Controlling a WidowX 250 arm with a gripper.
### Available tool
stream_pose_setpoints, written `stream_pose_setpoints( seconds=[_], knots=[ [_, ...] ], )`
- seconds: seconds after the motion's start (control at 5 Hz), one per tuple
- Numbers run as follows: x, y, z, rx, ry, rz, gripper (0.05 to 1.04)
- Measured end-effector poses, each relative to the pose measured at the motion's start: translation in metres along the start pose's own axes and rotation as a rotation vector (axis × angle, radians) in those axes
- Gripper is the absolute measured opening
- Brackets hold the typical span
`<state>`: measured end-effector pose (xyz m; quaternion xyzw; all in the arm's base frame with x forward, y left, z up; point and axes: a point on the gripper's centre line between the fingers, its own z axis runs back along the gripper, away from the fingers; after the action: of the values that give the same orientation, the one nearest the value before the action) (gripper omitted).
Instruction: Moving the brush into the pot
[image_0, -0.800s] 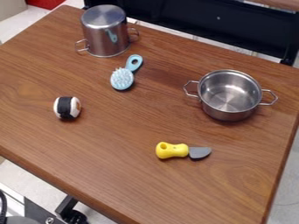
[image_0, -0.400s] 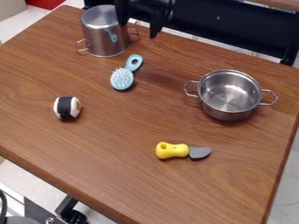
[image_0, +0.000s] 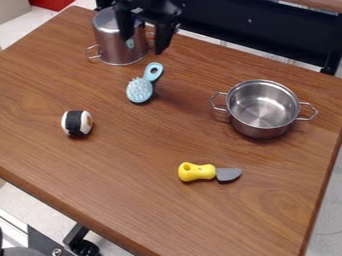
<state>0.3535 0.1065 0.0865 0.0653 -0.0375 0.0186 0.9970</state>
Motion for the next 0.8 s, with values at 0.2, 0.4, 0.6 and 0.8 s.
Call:
stream_pose_setpoints(
  seconds=[0.2, 0.4, 0.6, 0.8],
  knots=[
    [-0.009, 0.003, -0.012, 0.005, 0.014, -0.023, 1.000],
    [-0.006, 0.003, -0.008, 0.007, 0.014, 0.003, 1.000],
    [0.000, -0.001, -0.022, -0.008, -0.004, -0.002, 1.000],
    [0.011, 0.002, -0.026, -0.035, -0.025, -0.001, 1.000]
  ],
)
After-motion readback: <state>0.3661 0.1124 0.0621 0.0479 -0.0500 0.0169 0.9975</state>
